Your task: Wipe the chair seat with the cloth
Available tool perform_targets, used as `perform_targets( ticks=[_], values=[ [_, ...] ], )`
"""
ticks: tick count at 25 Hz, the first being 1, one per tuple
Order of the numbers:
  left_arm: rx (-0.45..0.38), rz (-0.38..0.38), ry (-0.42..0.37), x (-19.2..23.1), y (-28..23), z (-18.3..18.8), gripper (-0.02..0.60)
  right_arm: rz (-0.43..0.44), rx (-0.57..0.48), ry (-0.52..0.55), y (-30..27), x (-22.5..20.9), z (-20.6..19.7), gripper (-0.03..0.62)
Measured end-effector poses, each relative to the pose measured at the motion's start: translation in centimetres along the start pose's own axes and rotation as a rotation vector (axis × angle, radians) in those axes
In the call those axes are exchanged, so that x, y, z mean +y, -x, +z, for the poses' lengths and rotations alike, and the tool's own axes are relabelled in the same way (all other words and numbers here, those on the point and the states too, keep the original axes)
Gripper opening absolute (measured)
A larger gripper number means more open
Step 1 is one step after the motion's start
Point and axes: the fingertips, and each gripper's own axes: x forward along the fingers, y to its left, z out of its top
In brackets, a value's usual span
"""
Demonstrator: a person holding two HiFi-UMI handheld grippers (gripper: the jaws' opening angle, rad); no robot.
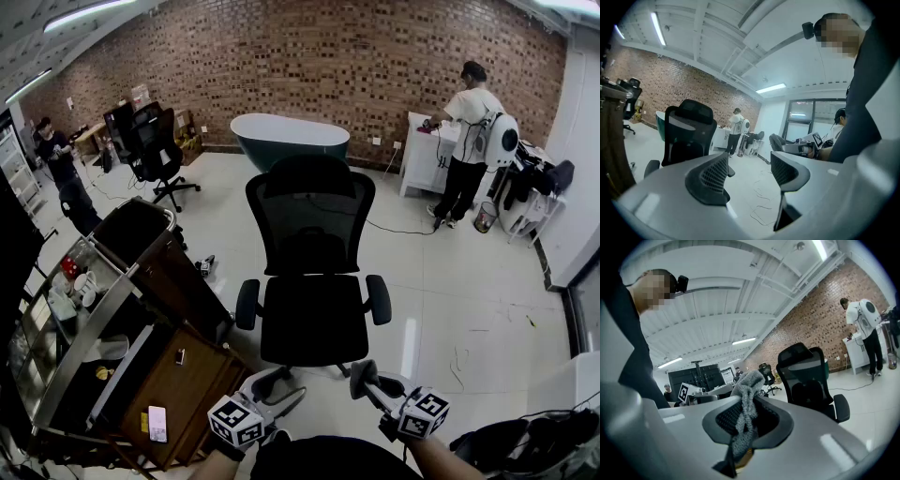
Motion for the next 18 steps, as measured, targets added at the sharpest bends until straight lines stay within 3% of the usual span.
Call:
perform_targets(
  ticks=[10,18],
  values=[
    [0.011,0.033,-0.004,-2.2,-2.7,-1.0,0.308,0.033,0.006,-0.015,2.2,-2.6,-0.2,0.046],
    [0.020,0.067,-0.002,0.0,-3.2,-0.9,0.307,0.051,0.022,-0.033,0.3,-4.2,-0.3,0.046]
  ],
)
